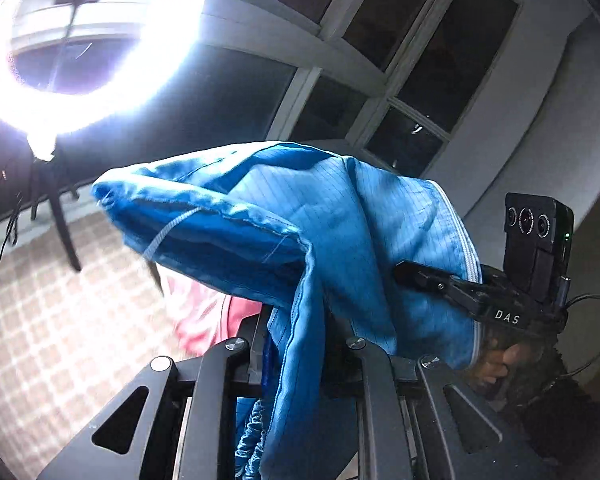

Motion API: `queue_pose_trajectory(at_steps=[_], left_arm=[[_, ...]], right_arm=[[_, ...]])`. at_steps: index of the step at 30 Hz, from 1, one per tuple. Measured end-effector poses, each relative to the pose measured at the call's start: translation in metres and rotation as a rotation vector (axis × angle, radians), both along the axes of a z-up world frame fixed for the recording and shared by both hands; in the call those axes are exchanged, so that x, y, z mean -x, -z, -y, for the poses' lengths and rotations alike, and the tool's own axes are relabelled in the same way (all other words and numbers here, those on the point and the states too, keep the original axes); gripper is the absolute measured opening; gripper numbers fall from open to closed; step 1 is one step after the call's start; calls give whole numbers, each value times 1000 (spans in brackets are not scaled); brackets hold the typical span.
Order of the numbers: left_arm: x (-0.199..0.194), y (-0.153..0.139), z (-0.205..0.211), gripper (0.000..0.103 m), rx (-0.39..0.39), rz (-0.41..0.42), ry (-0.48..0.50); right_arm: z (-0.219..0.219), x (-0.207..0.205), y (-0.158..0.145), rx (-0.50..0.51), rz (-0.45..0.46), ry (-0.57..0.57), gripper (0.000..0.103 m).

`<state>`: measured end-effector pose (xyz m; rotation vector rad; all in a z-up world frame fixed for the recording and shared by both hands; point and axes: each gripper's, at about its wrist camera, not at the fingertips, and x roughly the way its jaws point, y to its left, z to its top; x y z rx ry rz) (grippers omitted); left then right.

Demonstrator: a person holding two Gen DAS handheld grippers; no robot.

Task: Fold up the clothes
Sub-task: 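Carry the folded coat to the pink clothes pile with both grippers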

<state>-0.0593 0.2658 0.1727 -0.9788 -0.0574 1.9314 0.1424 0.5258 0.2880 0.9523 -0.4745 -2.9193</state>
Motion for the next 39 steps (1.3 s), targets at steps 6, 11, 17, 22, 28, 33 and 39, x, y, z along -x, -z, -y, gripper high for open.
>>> queue_pose_trajectory(at_steps=[6, 11, 17, 22, 28, 33, 39], left_arm=[[35, 6, -47, 15, 33, -11, -14], [74, 49, -61, 15, 126, -6, -52], [130, 114, -45, 24, 194, 147, -134], [129, 110, -27, 32, 158, 177, -130], [109, 70, 0, 29, 162, 86, -217], [91, 33, -31, 29, 180, -68, -194], [116, 44, -89, 31, 279, -135, -144]], right_arm=[[-62, 47, 8, -77, 42, -29, 14], [-102, 89, 44, -71, 112, -23, 14], [-150, 114, 108, 57, 219, 61, 14], [-189, 110, 128, 235, 272, 134, 32], [-208, 73, 90, 165, 183, 256, 33], [-180, 72, 43, -66, 51, 234, 33], [-158, 136, 87, -196, 261, 198, 33]])
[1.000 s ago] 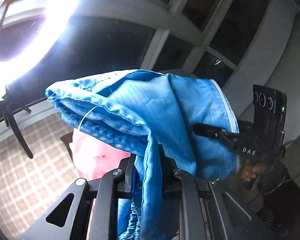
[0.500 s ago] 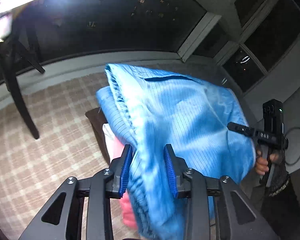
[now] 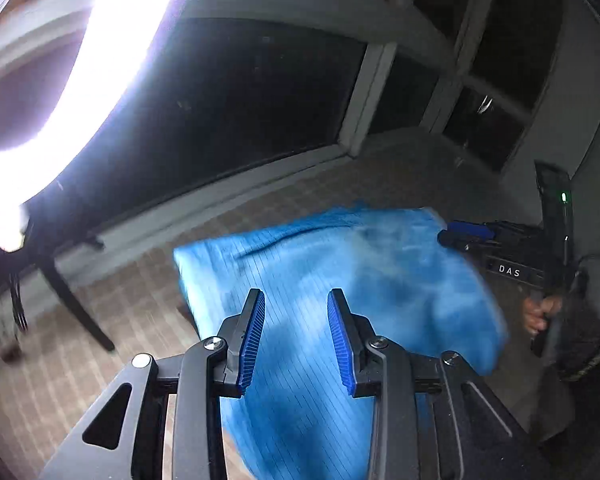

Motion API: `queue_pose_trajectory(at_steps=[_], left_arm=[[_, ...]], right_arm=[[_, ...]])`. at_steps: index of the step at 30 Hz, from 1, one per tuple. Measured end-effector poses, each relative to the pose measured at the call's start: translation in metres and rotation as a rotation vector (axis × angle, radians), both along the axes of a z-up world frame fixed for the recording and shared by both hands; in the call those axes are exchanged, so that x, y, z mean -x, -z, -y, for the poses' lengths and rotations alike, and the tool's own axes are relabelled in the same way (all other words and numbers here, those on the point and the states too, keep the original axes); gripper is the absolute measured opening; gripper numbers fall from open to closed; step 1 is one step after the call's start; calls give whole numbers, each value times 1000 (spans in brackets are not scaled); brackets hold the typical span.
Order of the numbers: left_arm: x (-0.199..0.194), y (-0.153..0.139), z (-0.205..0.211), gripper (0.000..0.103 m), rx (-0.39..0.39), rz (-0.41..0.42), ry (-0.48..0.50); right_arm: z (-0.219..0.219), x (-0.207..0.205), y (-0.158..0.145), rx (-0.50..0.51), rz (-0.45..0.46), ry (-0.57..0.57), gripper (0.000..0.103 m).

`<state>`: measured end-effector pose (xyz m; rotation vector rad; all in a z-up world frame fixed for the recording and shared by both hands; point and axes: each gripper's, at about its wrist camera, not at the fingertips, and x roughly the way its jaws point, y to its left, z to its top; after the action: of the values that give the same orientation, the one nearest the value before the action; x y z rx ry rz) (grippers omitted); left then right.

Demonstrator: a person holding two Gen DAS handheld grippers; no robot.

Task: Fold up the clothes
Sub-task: 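Carry the folded coat to the pink clothes pile with both grippers, then lay the folded coat on top of the pile and open both grippers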

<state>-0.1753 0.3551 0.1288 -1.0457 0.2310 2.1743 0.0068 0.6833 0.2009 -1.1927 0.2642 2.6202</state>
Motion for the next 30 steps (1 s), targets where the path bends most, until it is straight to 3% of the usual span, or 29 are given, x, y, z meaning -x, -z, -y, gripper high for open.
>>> queue_pose_trajectory(at_steps=[3, 8, 10, 13, 17, 21, 24, 27, 30], left_arm=[[26, 29, -9, 31, 92, 15, -49], [58, 83, 12, 33, 126, 142, -136], [58, 84, 18, 33, 121, 148, -142], [46, 63, 33, 29, 106, 116, -139], [6, 24, 59, 30, 2, 100, -94], [-48, 7, 64, 35, -41, 99, 23], [-76, 22, 59, 39, -7, 129, 69], [-93, 48, 54, 39, 95, 142, 58], [-108, 54, 76, 43, 133, 168, 0]], right_arm=[[-6, 27, 25, 6, 31, -10, 33], [-8, 71, 55, 11, 22, -64, 33], [-8, 78, 59, 17, 12, -74, 33], [-14, 75, 48, 11, -21, -64, 33], [-10, 31, 7, 42, -120, -87, 33], [26, -24, -11, 29, -136, -154, 33], [51, -59, 1, 20, -105, -153, 33], [61, -83, 28, 43, -38, -119, 34], [62, -104, 48, 66, 37, -87, 34]])
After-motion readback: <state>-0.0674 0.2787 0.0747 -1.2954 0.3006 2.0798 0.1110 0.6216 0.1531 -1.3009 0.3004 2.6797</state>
